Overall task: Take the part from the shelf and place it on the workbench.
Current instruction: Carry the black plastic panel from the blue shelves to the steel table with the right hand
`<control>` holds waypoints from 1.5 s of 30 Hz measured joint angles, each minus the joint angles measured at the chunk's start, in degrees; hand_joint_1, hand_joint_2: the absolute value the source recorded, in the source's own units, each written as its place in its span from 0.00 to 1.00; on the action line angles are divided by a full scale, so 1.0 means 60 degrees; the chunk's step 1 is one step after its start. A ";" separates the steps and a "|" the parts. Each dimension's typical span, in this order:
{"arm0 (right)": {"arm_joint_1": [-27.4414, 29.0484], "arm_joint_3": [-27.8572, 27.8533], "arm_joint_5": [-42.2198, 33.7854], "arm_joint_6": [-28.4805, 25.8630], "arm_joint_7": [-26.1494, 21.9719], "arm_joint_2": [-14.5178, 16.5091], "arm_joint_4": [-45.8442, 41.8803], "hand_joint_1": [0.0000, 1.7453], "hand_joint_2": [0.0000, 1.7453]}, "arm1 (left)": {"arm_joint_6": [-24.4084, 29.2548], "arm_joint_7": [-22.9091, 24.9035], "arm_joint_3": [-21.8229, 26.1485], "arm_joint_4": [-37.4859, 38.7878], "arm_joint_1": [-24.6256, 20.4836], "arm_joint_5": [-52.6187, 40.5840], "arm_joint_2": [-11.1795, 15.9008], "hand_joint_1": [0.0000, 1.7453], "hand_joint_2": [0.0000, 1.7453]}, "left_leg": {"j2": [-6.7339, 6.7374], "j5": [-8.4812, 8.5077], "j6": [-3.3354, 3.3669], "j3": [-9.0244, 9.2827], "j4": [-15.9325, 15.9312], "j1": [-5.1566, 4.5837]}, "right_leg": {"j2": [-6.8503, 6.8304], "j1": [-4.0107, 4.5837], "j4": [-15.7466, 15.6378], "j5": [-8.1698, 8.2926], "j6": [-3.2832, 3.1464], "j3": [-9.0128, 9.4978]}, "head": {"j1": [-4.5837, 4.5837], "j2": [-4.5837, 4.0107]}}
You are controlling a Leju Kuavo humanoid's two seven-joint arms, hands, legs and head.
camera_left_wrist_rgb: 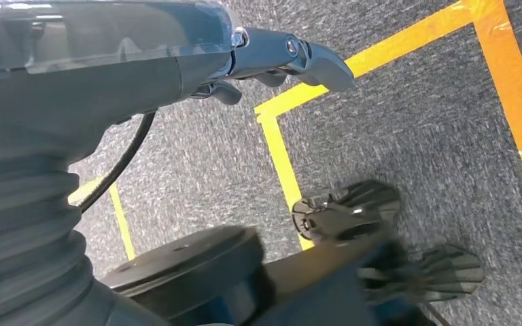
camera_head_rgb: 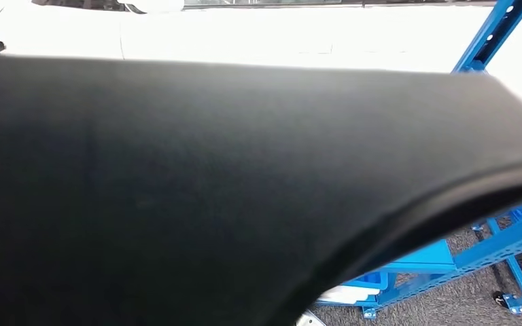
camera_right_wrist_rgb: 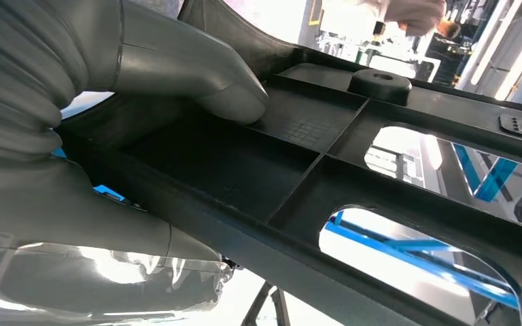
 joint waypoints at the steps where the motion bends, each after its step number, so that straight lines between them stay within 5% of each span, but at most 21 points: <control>1: 0.0002 -0.0006 0.0000 0.0017 0.0000 0.0006 0.0001 0.90 1.00 | -0.0005 -0.0005 -0.0001 0.0000 -0.0010 -0.0006 -0.0002 0.00 1.00 | -0.0008 0.0085 0.0052 0.0163 -0.0337 -0.0029 | -0.0001 0.0005 0.0002 0.0059 0.0056 -0.0023 | 0.0001 0.0000; 5: 0.0025 -0.0033 0.0002 0.0061 0.0000 0.0021 0.0005 0.90 1.00 | -0.0041 -0.0012 0.0003 0.0002 -0.0002 -0.0041 -0.0013 0.00 1.00 | 0.0010 0.0385 0.0291 0.0041 -0.0468 -0.0058 | 0.0004 -0.0023 0.0000 0.0140 0.0290 -0.0093 | 0.0002 0.0000; 7: 0.0036 -0.0048 0.0007 0.0067 0.0000 0.0023 0.0007 0.90 1.00 | -0.0070 -0.0012 0.0003 0.0004 -0.0040 -0.0066 -0.0027 0.00 1.00 | 0.0054 0.0620 0.0417 -0.0152 -0.0517 -0.0013 | 0.0012 -0.0046 0.0646 -0.0575 0.0388 -0.0344 | 0.0003 0.0000; 9: 0.0040 -0.0056 0.0013 0.0070 0.0000 0.0023 0.0011 0.90 1.00 | -0.0083 -0.0007 0.0003 0.0004 -0.0056 -0.0087 -0.0028 0.00 1.00 | 0.0078 0.0812 0.0470 -0.0415 -0.0495 -0.0029 | 0.0012 -0.0069 0.1906 -0.1514 0.0463 -0.0700 | 0.0003 0.0000; 10: 0.0041 -0.0056 0.0014 0.0071 0.0000 0.0023 0.0014 0.90 1.00 | -0.0086 -0.0003 0.0003 0.0004 -0.0053 -0.0095 -0.0028 0.00 1.00 | 0.0088 0.0902 0.0466 -0.0560 -0.0472 -0.0035 | 0.0011 -0.0079 0.2439 -0.1741 0.0491 -0.0784 | 0.0003 0.0000; 12: 0.0040 -0.0057 0.0016 0.0071 0.0000 0.0024 0.0018 0.90 1.00 | -0.0087 0.0015 0.0001 0.0004 -0.0054 -0.0119 -0.0029 0.00 1.00 | 0.0099 0.1056 0.0440 -0.0854 -0.0395 -0.0041 | 0.0008 -0.0087 0.2611 -0.1597 0.0503 -0.0500 | 0.0003 0.0000; 15: 0.0025 -0.0057 0.0026 0.0072 0.0000 0.0027 0.0013 0.90 1.00 | -0.0086 0.0035 -0.0007 0.0004 -0.0063 -0.0161 -0.0044 0.00 1.00 | 0.0094 0.1228 0.0350 -0.1195 -0.0235 -0.0054 | 0.0014 -0.0056 0.0723 -0.1158 0.0379 0.0942 | 0.0002 0.0000; 17: 0.0020 -0.0057 0.0035 0.0074 0.0000 0.0027 0.0007 0.90 1.00 | -0.0084 0.0034 -0.0014 0.0004 -0.0068 -0.0178 -0.0055 0.00 1.00 | 0.0092 0.1348 0.0251 -0.1278 -0.0203 -0.0059 | 0.0026 0.0007 -0.0095 -0.1200 0.0274 0.1447 | 0.0003 0.0000; 20: 0.0018 -0.0057 0.0036 0.0076 0.0000 0.0038 0.0006 0.90 1.00 | -0.0080 0.0032 -0.0015 0.0004 -0.0063 -0.0180 -0.0063 0.00 1.00 | 0.0083 0.1409 0.0078 -0.1343 -0.0205 -0.0043 | 0.0000 0.0005 -0.0247 -0.1005 0.0089 0.1370 | 0.0004 0.0000; 22: 0.0018 -0.0057 0.0036 0.0077 0.0000 0.0052 0.0007 0.90 1.00 | -0.0077 0.0032 -0.0015 0.0004 -0.0055 -0.0180 -0.0065 0.00 1.00 | 0.0071 0.0798 -0.0015 -0.1548 0.0334 -0.0024 | -0.0042 -0.0042 -0.0314 -0.0799 -0.0053 0.1204 | 0.0004 0.0000; 24: 0.0020 -0.0057 0.0036 0.0078 0.0000 0.0056 0.0009 0.90 1.00 | -0.0074 0.0032 -0.0015 0.0004 -0.0055 -0.0180 -0.0065 0.00 1.00 | 0.0068 -0.0109 -0.0096 -0.1869 0.1500 0.0009 | -0.0061 -0.0024 -0.0298 -0.0610 -0.0108 0.0958 | 0.0003 0.0000; 26: 0.0022 -0.0057 0.0036 0.0078 0.0000 0.0056 0.0013 0.90 1.00 | -0.0072 0.0032 -0.0015 0.0004 -0.0051 -0.0179 -0.0065 0.00 1.00 | 0.0068 -0.0423 -0.0162 -0.1959 0.2387 0.0029 | -0.0070 -0.0017 -0.0257 -0.0433 -0.0097 0.0682 | 0.0003 0.0000; 28: 0.0022 -0.0057 0.0036 0.0078 0.0000 0.0056 0.0015 0.90 1.00 | -0.0071 0.0032 -0.0015 0.0004 -0.0053 -0.0179 -0.0064 0.00 1.00 | 0.0069 -0.0013 -0.0189 -0.1451 0.2064 0.0054 | -0.0070 -0.0023 -0.0190 -0.0277 -0.0054 0.0410 | 0.0002 0.0000; 30: 0.0020 -0.0057 0.0031 0.0073 0.0000 0.0057 0.0012 0.90 1.00 | -0.0069 0.0032 -0.0015 0.0004 -0.0077 -0.0182 -0.0063 0.00 1.00 | 0.0061 0.0314 -0.0163 -0.0491 0.0704 0.0063 | -0.0066 -0.0017 -0.0112 -0.0144 0.0028 0.0192 | 0.0001 0.0000; 32: 0.0023 -0.0057 0.0022 0.0055 0.0000 0.0058 0.0008 0.90 1.00 | -0.0068 0.0032 -0.0015 0.0004 -0.0091 -0.0186 -0.0063 0.00 1.00 | 0.0034 0.0263 -0.0060 0.0100 -0.0288 0.0025 | -0.0069 0.0002 -0.0083 0.0004 0.0137 0.0081 | 0.0001 0.0000; 33: 0.0025 -0.0057 0.0018 0.0044 -0.0001 0.0057 0.0006 0.90 1.00 | -0.0069 0.0036 -0.0015 0.0004 -0.0087 -0.0188 -0.0063 0.00 1.00 | 0.0020 0.0227 0.0000 0.0155 -0.0442 -0.0008 | -0.0072 0.0005 -0.0095 0.0086 0.0191 0.0054 | 0.0002 0.0000; 36: 0.0031 -0.0066 0.0015 0.0027 -0.0003 0.0054 0.0001 0.90 1.00 | -0.0084 0.0074 -0.0015 0.0004 -0.0083 -0.0186 -0.0068 0.00 1.00 | 0.0055 0.0441 0.0232 -0.0047 -0.0483 0.0022 | -0.0042 0.0000 0.0035 -0.0029 0.0355 -0.0073 | 0.0003 0.0000; 39: 0.0032 -0.0079 0.0010 0.0055 -0.0003 0.0052 0.0000 0.90 1.00 | -0.0087 0.0090 -0.0015 0.0004 -0.0109 -0.0178 -0.0073 0.00 1.00 | 0.0104 0.0703 0.0422 -0.0356 -0.0475 0.0016 | -0.0019 -0.0018 0.1521 -0.1336 0.0431 -0.0519 | 0.0004 0.0000; 41: 0.0040 -0.0092 0.0007 0.0066 -0.0002 0.0052 -0.0001 0.90 1.00 | -0.0084 0.0090 -0.0015 0.0004 -0.0110 -0.0179 -0.0070 0.00 1.00 | 0.0118 0.0855 0.0441 -0.0614 -0.0410 -0.0022 | -0.0019 -0.0019 0.2584 -0.1771 0.0438 -0.0688 | 0.0003 0.0000; 43: 0.0053 -0.0110 0.0007 0.0059 -0.0002 0.0053 -0.0006 0.90 1.00 | -0.0083 0.0091 -0.0015 0.0004 -0.0116 -0.0188 -0.0070 0.00 1.00 | 0.0121 0.0972 0.0437 -0.0865 -0.0317 -0.0060 | -0.0018 -0.0008 0.2471 -0.1428 0.0377 -0.0288 | 0.0003 0.0000; 45: 0.0061 -0.0130 0.0009 0.0046 -0.0002 0.0055 -0.0027 0.90 1.00 | -0.0084 0.0101 -0.0018 0.0004 -0.0121 -0.0196 -0.0085 0.00 1.00 | 0.0115 0.1067 0.0408 -0.1054 -0.0225 -0.0097 | -0.0007 0.0042 0.1212 -0.1060 0.0211 0.0646 | 0.0003 0.0000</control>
